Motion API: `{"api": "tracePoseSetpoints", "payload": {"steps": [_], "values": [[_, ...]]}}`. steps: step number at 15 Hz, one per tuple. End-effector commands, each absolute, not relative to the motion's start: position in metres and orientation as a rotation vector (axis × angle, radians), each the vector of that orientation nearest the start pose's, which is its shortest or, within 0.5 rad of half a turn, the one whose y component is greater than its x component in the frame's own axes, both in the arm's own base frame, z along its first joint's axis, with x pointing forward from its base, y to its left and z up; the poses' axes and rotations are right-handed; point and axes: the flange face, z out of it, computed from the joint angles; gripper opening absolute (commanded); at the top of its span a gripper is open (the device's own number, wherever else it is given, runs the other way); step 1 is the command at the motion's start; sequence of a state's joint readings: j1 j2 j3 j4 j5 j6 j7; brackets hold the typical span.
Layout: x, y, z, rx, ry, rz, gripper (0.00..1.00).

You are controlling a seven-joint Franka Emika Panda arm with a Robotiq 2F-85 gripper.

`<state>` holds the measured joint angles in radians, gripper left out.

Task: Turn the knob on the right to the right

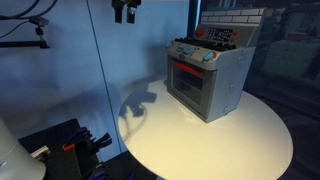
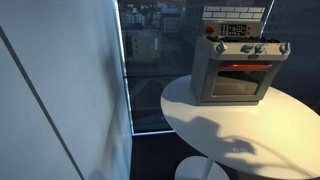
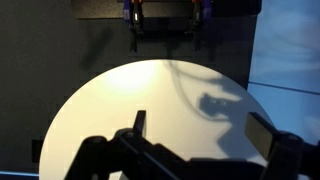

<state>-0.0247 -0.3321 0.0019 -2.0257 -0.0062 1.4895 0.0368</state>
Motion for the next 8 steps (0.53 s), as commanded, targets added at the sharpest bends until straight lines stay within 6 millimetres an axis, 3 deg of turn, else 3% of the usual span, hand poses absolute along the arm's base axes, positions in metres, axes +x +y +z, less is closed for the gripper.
{"api": "tracePoseSetpoints", "payload": {"steps": [1, 8], "values": [[0.4305, -0.0105, 0.5716, -3.132, 0.093, 0.321, 1.0], [0.4357, -0.0121, 0.5748, -3.13, 0.101, 0.313, 1.0]]}}
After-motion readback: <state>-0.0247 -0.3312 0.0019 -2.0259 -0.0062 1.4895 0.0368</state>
